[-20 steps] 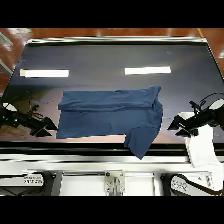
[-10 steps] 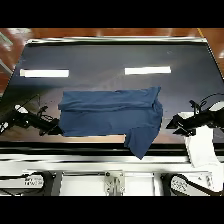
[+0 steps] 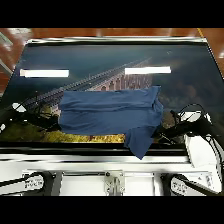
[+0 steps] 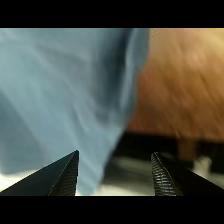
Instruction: Fold the shirts.
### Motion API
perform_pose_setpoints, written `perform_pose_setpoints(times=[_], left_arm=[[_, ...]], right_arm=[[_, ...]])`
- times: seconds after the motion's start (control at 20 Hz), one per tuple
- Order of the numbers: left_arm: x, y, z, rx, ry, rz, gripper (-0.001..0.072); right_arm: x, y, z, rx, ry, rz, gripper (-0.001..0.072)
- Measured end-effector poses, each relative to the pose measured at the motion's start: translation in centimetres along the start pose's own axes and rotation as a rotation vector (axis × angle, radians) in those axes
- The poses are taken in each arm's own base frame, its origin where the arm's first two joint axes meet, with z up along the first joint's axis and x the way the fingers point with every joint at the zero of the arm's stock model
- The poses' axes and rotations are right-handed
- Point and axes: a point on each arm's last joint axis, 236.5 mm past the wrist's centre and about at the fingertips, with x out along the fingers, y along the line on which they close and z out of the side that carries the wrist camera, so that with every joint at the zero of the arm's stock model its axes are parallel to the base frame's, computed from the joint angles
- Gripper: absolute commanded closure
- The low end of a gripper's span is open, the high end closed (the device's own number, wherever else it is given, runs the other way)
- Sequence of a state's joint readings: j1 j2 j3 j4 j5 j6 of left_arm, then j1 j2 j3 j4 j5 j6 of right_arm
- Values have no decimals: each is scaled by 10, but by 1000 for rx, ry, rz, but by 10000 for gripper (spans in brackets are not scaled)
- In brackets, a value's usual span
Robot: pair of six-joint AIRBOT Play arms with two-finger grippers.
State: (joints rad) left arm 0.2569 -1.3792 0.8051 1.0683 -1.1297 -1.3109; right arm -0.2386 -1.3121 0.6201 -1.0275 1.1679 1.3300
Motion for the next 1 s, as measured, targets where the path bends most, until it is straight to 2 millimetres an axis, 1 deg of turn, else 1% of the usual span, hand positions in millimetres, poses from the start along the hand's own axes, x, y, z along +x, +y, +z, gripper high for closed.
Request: perform_pose_setpoints(times=[0.1,0.15,0.2,0.25,0.35,0.4,0.45,0.5,0.6,0.7,0.8,0.9,1.0], left_arm=[[-6,-4,1,26,-14,-4,663],[-7,-5,1,36,-20,-5,663],[-9,-6,1,42,-24,-5,663],[-10,-6,2,47,-28,-5,663],[-12,-8,4,60,-37,-6,663],[-15,-9,7,71,-46,-5,664],[-18,-10,11,81,-58,-5,664],[-23,-13,18,95,-76,-4,664],[-37,-20,34,121,-124,-6,665],[-52,-31,50,149,-168,-16,665],[-69,-46,68,180,-218,-30,666],[-83,-58,88,203,-263,-41,665],[-92,-67,111,199,-294,-52,664]], right_arm=[[8,9,3,11,-21,27,219],[13,12,5,12,-30,34,340],[17,13,6,3,-36,27,523],[22,14,7,2,-38,24,642],[26,18,8,-12,-45,22,649],[24,20,11,-24,-57,20,650],[18,21,21,-57,-98,6,651],[7,25,34,-88,-152,-2,651],[-17,51,48,-138,-211,41,652],[-50,76,76,-171,-317,72,652],[-80,104,97,-205,-385,116,652],[-108,123,125,-225,-464,134,651],[-128,138,153,-231,-522,152,651]])
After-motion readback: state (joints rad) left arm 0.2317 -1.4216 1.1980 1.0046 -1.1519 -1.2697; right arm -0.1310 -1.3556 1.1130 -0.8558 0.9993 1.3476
